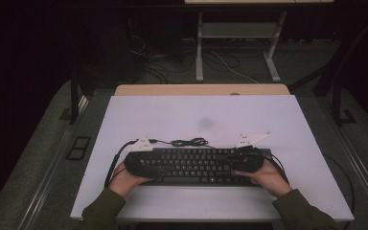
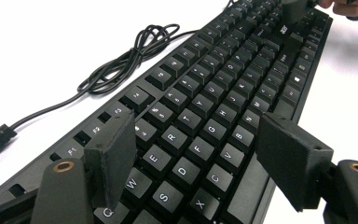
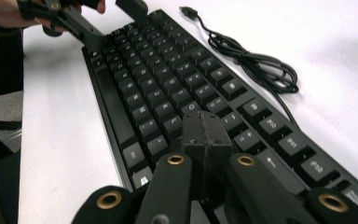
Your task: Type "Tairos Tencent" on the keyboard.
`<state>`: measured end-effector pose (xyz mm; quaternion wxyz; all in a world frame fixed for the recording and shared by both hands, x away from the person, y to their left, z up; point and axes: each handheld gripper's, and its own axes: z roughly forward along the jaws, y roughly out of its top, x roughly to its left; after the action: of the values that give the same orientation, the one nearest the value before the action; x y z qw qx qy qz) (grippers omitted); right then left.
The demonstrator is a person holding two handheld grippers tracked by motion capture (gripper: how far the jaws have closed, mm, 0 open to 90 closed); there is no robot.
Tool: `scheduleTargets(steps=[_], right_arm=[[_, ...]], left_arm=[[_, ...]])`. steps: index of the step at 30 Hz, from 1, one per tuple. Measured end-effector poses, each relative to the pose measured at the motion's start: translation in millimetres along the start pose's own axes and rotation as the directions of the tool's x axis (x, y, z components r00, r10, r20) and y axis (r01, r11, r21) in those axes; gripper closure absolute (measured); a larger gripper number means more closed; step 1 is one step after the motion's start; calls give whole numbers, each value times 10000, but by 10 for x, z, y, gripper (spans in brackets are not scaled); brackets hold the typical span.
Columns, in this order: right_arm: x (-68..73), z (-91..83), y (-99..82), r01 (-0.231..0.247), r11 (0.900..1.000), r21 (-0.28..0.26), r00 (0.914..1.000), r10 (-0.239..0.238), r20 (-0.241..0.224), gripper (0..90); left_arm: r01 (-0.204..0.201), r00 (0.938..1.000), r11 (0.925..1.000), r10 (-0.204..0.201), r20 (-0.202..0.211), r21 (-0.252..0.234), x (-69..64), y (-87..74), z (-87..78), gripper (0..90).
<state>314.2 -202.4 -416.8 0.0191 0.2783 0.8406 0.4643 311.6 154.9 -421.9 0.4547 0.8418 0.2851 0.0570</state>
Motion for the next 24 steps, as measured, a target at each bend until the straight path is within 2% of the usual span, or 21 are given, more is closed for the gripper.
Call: scheduleTargets(steps=[11, 14, 24], right_arm=[[22, -15, -128, 90, 9991, 419, 9999, -86, -97, 889], [26, -12, -159, 93, 9984, 563, 9999, -87, -119, 889], [42, 24, -228, 235, 9951, 957, 9997, -226, -105, 889]], left_arm=[[-82, 9999, 10000, 81, -103, -54, 11, 36, 18, 301], [7, 9999, 9999, -9, -122, -123, 5, 45, 24, 315], [13, 10000, 9999, -13, -51, -110, -1, 74, 51, 359]])
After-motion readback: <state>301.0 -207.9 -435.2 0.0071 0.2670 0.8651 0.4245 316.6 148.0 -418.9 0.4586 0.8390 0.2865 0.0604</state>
